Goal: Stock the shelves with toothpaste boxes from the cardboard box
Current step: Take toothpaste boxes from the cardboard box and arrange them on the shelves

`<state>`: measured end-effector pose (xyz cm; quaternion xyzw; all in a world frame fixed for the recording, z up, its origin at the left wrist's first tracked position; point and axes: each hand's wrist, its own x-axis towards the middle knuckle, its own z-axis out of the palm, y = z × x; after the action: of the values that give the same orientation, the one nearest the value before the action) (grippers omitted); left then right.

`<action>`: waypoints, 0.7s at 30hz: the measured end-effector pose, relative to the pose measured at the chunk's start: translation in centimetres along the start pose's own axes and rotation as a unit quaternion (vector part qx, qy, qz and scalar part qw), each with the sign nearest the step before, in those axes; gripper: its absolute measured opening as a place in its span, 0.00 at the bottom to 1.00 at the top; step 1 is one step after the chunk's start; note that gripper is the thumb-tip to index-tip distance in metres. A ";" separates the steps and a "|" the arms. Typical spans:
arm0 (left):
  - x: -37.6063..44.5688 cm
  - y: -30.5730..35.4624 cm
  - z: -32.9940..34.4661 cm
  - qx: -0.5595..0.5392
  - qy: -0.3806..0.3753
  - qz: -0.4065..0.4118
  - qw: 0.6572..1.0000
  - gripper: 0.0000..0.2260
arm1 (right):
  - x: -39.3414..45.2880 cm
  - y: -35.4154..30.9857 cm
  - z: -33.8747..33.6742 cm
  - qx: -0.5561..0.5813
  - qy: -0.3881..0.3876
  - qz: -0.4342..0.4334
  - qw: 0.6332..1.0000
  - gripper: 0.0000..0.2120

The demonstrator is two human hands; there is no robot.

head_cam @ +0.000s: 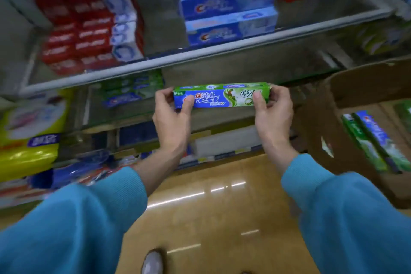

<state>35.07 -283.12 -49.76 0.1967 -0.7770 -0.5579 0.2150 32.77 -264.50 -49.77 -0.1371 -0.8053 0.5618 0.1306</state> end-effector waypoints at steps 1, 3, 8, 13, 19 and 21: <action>0.7 -1.7 -1.9 0.014 0.012 -0.010 1.000 0.18 | -1.0 0.4 2.3 0.002 -0.024 0.002 1.000 0.13; 2.2 -4.7 -5.7 0.056 0.036 -0.022 0.998 0.22 | -2.8 0.8 6.6 0.003 -0.062 -0.009 0.998 0.14; 6.2 -10.3 -12.4 0.074 0.066 -0.049 0.994 0.23 | -4.8 1.1 16.0 -0.027 -0.132 -0.032 0.990 0.19; 10.3 -13.9 -14.8 0.079 0.098 -0.073 0.989 0.21 | -4.2 1.1 22.7 -0.050 -0.155 -0.053 0.985 0.15; 13.0 -17.1 -15.0 0.079 0.100 -0.033 0.991 0.16 | -3.0 2.0 26.3 -0.069 -0.136 -0.089 0.984 0.10; 13.9 -17.7 -14.7 0.086 0.096 -0.041 0.991 0.18 | -2.5 2.0 27.1 -0.077 -0.135 -0.074 0.985 0.09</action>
<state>32.80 -307.53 -60.86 0.2983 -0.7892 -0.4762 0.2478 25.33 -288.33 -60.91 -0.0094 -0.8641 0.5007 0.0508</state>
